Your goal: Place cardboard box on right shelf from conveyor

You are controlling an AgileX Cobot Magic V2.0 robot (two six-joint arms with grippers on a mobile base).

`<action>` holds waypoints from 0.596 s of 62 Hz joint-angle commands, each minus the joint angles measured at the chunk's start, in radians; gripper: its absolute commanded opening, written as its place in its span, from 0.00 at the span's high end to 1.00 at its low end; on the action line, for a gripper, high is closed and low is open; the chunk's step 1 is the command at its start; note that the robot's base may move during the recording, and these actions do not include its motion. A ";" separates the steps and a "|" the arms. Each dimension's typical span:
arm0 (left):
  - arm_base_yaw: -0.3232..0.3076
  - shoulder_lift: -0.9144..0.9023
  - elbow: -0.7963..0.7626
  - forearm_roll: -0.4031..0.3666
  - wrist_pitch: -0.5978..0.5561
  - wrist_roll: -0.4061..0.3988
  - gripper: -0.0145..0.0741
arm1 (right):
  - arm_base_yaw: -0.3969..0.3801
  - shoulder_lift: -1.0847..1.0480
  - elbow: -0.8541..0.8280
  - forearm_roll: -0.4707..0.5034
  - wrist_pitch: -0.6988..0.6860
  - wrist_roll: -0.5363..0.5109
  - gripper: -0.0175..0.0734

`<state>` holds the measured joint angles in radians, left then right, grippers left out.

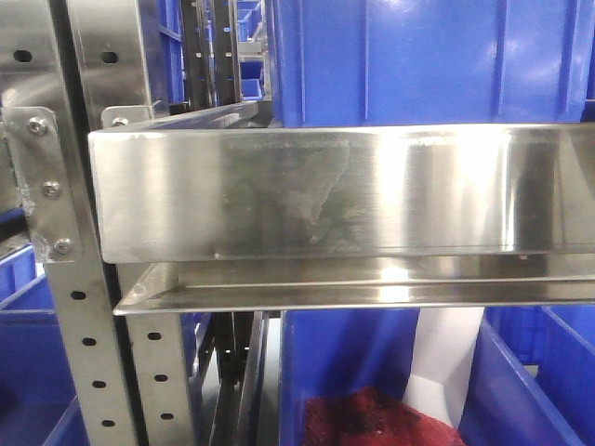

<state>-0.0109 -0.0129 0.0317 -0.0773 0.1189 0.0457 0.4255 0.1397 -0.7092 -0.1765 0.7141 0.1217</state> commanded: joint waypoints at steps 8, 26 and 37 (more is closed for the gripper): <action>-0.003 -0.014 0.006 -0.006 -0.086 0.000 0.97 | -0.001 0.029 -0.026 -0.016 -0.123 -0.005 0.57; -0.003 -0.014 0.006 -0.006 -0.086 0.000 0.97 | -0.001 0.258 -0.149 -0.016 -0.192 -0.077 0.57; -0.003 -0.014 0.006 -0.006 -0.086 0.000 0.97 | -0.001 0.455 -0.301 0.020 -0.179 -0.390 0.57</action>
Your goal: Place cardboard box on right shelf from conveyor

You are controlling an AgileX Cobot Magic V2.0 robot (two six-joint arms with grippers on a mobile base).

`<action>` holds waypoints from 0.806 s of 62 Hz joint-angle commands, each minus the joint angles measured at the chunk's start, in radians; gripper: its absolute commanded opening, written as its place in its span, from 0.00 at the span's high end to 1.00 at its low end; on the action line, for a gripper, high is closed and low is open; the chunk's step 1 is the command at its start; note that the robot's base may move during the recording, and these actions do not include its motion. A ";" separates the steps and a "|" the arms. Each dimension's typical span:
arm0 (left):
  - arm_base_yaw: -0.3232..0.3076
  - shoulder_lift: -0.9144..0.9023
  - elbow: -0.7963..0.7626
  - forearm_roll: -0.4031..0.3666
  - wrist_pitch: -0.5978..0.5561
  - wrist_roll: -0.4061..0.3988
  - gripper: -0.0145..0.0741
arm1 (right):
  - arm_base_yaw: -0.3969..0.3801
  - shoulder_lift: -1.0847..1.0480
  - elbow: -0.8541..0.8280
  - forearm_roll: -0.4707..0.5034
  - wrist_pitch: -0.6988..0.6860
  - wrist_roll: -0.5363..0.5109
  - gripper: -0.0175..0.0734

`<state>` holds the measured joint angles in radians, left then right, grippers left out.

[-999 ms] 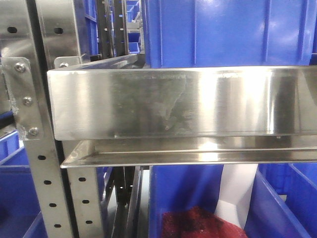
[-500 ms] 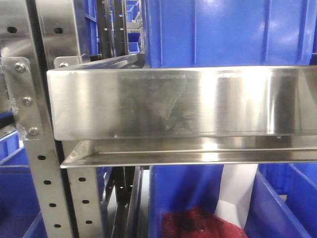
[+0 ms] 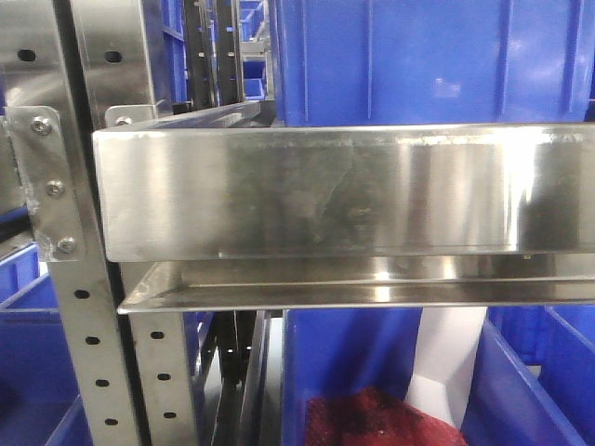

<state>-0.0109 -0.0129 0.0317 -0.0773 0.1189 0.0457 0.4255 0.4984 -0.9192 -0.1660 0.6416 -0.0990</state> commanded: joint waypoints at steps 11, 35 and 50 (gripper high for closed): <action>-0.003 -0.014 0.006 -0.006 -0.086 0.000 0.97 | -0.001 0.257 -0.199 0.063 -0.056 -0.585 0.57; -0.003 -0.014 0.006 -0.006 -0.086 0.000 0.97 | -0.004 0.451 -0.211 0.072 -0.033 -1.161 0.57; -0.003 -0.014 0.006 -0.006 -0.086 0.000 0.97 | -0.081 0.511 -0.178 0.059 -0.086 -1.230 0.57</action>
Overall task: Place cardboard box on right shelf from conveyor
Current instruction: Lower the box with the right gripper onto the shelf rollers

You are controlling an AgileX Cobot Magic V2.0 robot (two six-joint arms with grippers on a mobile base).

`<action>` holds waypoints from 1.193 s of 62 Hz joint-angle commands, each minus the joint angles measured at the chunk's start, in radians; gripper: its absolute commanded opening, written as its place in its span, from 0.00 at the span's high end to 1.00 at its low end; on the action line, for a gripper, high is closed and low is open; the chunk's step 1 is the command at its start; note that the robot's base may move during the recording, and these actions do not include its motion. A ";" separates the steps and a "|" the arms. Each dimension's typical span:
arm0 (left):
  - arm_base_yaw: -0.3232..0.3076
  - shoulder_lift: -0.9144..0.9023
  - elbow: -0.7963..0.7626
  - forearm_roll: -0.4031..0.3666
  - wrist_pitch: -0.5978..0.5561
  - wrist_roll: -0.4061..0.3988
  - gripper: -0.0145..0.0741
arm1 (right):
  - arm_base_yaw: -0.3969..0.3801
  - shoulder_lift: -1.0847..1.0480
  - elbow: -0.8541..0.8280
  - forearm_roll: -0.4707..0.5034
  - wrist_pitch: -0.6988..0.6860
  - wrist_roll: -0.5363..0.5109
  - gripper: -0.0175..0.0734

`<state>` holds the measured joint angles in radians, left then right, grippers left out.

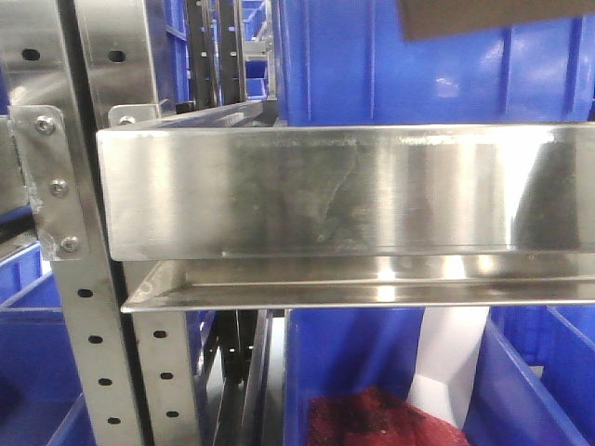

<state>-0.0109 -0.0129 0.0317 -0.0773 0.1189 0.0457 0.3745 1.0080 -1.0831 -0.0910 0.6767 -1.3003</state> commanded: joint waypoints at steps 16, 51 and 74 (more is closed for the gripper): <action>-0.003 -0.014 0.006 -0.006 -0.086 0.000 0.97 | -0.085 0.063 0.065 0.011 -0.309 -0.028 0.57; -0.003 -0.014 0.006 -0.006 -0.086 0.000 0.97 | -0.138 0.268 0.093 0.153 -0.421 -0.028 0.57; -0.003 -0.014 0.006 -0.006 -0.086 0.000 0.97 | -0.162 0.289 0.093 0.209 -0.433 -0.017 0.10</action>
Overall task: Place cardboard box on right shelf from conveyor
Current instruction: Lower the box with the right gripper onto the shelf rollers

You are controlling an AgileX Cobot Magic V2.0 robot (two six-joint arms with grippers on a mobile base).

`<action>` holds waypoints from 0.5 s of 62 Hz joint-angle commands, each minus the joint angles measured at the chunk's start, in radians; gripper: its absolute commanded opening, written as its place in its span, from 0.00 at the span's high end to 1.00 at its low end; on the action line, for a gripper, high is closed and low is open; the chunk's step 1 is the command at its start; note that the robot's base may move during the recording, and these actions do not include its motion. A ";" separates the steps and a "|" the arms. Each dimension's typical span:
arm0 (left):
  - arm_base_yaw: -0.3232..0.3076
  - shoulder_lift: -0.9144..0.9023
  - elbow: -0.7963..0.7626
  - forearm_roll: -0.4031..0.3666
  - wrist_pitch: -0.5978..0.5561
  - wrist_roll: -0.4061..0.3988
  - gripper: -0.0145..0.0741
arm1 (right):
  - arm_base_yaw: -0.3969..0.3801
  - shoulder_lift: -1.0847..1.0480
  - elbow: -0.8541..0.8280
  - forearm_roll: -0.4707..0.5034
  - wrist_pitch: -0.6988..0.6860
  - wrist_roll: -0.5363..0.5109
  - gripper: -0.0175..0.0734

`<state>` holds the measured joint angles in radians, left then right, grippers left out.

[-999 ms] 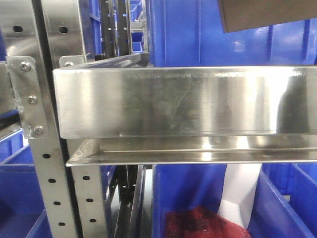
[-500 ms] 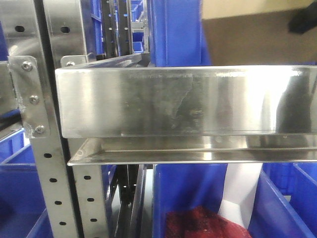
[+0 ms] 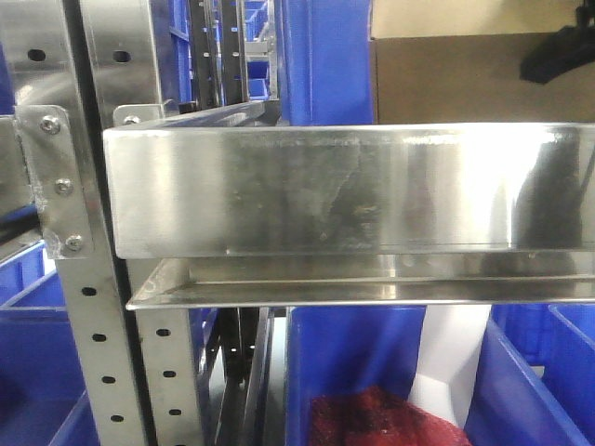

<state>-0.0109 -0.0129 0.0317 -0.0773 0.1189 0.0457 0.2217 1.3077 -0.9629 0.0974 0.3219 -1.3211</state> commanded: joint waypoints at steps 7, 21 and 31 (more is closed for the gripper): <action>-0.003 -0.014 0.006 -0.006 -0.086 0.000 0.97 | -0.009 -0.027 -0.027 0.064 -0.047 0.043 0.12; -0.003 -0.014 0.006 -0.006 -0.086 0.000 0.97 | -0.009 -0.090 -0.027 0.149 0.019 0.108 0.12; -0.003 -0.014 0.006 -0.006 -0.086 0.000 0.97 | -0.009 -0.149 -0.027 0.179 0.081 0.226 0.12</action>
<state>-0.0109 -0.0129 0.0317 -0.0773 0.1189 0.0457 0.2194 1.2168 -0.9593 0.2423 0.4323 -1.1651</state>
